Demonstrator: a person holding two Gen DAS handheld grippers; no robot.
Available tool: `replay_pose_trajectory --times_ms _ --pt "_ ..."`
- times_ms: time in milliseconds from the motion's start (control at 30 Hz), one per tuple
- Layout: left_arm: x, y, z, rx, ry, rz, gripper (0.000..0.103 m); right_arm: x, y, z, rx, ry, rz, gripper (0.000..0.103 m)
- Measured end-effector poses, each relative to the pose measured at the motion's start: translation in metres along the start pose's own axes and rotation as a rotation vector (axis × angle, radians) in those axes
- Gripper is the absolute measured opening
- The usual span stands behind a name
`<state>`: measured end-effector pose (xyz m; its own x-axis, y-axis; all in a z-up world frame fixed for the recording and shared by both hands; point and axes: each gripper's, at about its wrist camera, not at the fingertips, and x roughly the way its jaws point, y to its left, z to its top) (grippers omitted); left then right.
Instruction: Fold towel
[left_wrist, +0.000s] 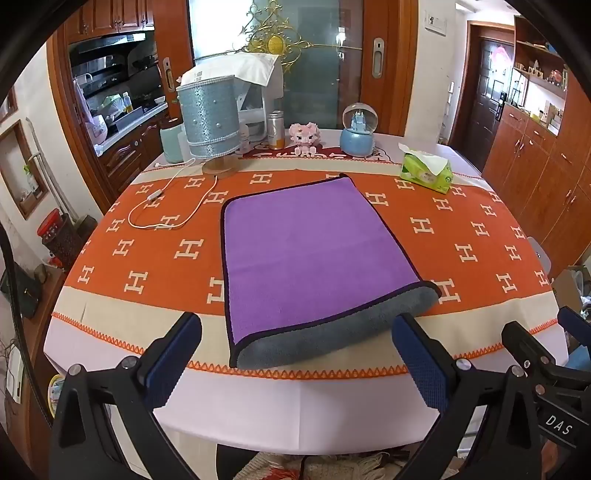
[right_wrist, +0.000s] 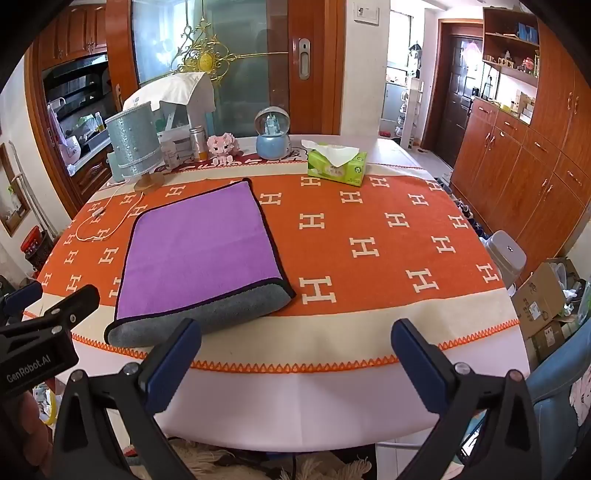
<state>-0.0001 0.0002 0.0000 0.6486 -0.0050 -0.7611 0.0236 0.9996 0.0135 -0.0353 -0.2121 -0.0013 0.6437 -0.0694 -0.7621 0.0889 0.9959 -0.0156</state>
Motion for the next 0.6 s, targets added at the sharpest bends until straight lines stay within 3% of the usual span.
replay_pose_trajectory --times_ms 600 --pt "0.0001 0.0001 0.0000 -0.003 0.004 -0.005 0.102 0.0001 0.0000 -0.0001 -0.002 0.002 -0.003 0.103"
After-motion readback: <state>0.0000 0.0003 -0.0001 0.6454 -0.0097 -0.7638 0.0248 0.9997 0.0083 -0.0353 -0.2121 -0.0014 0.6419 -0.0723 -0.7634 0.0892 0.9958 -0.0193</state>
